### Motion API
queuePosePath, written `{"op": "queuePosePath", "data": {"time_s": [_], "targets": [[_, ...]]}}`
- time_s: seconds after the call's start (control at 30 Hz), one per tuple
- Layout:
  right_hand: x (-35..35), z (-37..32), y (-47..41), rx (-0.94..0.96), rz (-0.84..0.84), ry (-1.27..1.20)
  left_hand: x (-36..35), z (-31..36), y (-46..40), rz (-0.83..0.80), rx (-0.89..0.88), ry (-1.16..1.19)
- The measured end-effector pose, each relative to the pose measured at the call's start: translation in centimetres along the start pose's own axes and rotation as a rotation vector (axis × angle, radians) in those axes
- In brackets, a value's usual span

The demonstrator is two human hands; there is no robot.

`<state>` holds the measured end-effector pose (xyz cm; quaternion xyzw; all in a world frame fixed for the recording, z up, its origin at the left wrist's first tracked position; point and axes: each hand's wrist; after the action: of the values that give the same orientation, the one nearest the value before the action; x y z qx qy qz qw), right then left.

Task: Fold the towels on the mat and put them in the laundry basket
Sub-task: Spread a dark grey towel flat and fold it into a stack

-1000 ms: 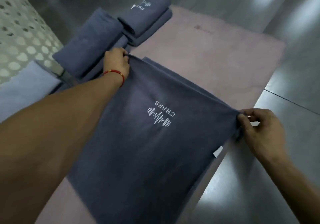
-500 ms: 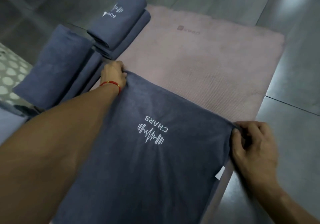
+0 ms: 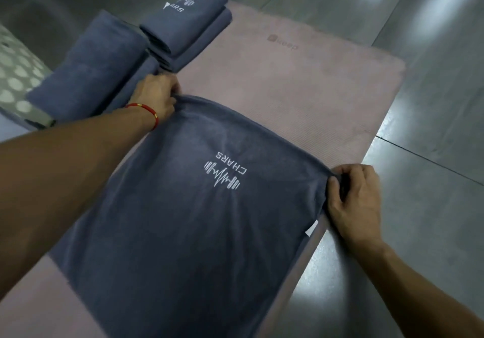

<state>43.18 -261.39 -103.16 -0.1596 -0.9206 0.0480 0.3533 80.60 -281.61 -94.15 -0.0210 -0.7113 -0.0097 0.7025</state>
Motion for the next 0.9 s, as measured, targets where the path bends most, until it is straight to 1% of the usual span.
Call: {"op": "queuePosePath", "data": {"time_s": [0.1, 0.2, 0.27, 0.37, 0.43, 0.53, 0.63, 0.73, 0.83, 0.9], "targets": [[0.5, -1.1, 0.9, 0.003, -0.049, -0.041, 2.7, -1.3, 3.5, 0.027, -0.025, 0.052], [1.8, -3.5, 1.8, -0.073, -0.036, -0.079, 6.2, -2.8, 7.5, -0.009, 0.007, 0.181], [3.3, -5.8, 1.4, -0.041, -0.045, -0.103, 9.1, -4.4, 10.4, -0.009, 0.042, 0.237], [5.9, -9.8, -0.6, 0.169, -0.084, -0.106, 13.7, -8.2, 14.8, 0.034, 0.103, 0.320], [7.6, -13.5, -2.2, 0.295, -0.130, -0.117, 17.1, -11.1, 18.7, 0.072, 0.177, 0.405], [9.5, -20.4, -3.6, 0.459, -0.212, -0.106, 22.2, -15.1, 25.3, 0.199, 0.282, 0.506], [10.4, -28.0, -4.1, 0.666, -0.229, -0.106, 26.8, -18.6, 31.7, 0.321, 0.352, 0.583], [10.8, -36.5, -3.9, 0.791, -0.264, -0.126, 30.7, -21.4, 37.8, 0.437, 0.431, 0.633], [11.3, -44.4, -3.3, 0.838, -0.306, -0.162, 34.1, -23.0, 43.8, 0.538, 0.508, 0.659], [11.3, -48.4, -2.6, 0.874, -0.349, -0.139, 35.6, -24.0, 47.8, 0.575, 0.533, 0.651]]}}
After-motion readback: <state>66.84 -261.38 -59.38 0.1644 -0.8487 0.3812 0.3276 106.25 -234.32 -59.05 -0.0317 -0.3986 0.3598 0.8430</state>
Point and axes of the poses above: each hand's wrist, its own y-axis away from the middle knuckle, its own x-axis out of the back of the hand, z = x × y, and after that the axes turned 8 degrees about -y, right-handed
